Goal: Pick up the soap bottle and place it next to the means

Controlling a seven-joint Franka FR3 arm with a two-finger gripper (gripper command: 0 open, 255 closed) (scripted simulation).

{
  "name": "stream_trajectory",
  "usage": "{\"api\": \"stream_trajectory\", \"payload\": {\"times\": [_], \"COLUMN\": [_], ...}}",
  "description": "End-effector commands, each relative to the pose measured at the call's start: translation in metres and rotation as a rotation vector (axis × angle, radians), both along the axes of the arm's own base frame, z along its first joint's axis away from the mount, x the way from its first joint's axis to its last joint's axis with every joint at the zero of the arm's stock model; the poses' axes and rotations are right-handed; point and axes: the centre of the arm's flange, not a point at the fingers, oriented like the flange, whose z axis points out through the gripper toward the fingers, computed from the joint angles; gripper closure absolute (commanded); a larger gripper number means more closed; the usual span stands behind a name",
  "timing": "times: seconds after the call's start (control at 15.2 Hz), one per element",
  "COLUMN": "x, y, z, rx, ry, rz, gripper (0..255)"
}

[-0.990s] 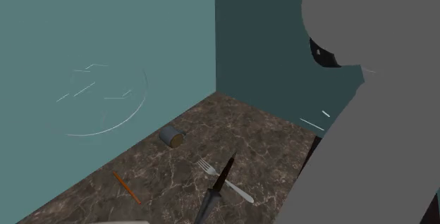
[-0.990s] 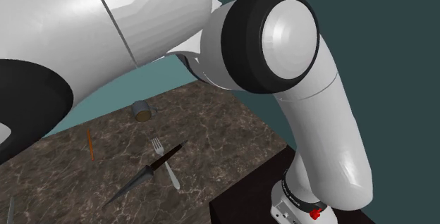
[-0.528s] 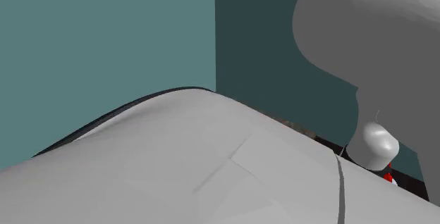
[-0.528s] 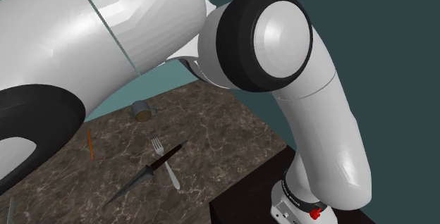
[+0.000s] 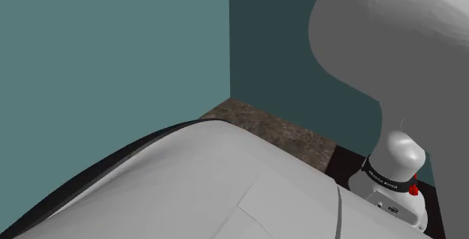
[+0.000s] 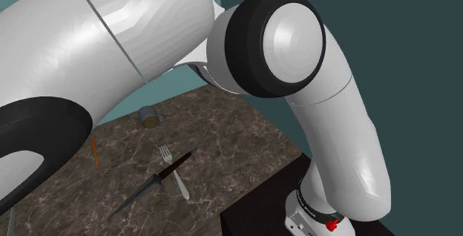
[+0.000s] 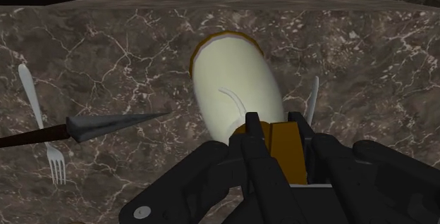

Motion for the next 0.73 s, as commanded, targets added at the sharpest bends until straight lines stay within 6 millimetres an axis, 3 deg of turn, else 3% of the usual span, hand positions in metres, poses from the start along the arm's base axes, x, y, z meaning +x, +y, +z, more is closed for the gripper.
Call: {"api": "stream_trajectory", "payload": {"times": [0.0, 0.07, 0.4, 0.66], "x": [0.000, 0.000, 0.000, -0.006], "y": [0.000, 0.000, 0.000, 0.000], "z": [0.000, 0.000, 0.000, 0.050], "rx": [0.001, 0.001, 0.001, 0.001], "ry": [0.000, 0.000, 0.000, 0.000], "rz": [0.000, 0.000, 0.000, 0.000], "gripper": [255, 0, 0, 0]}}
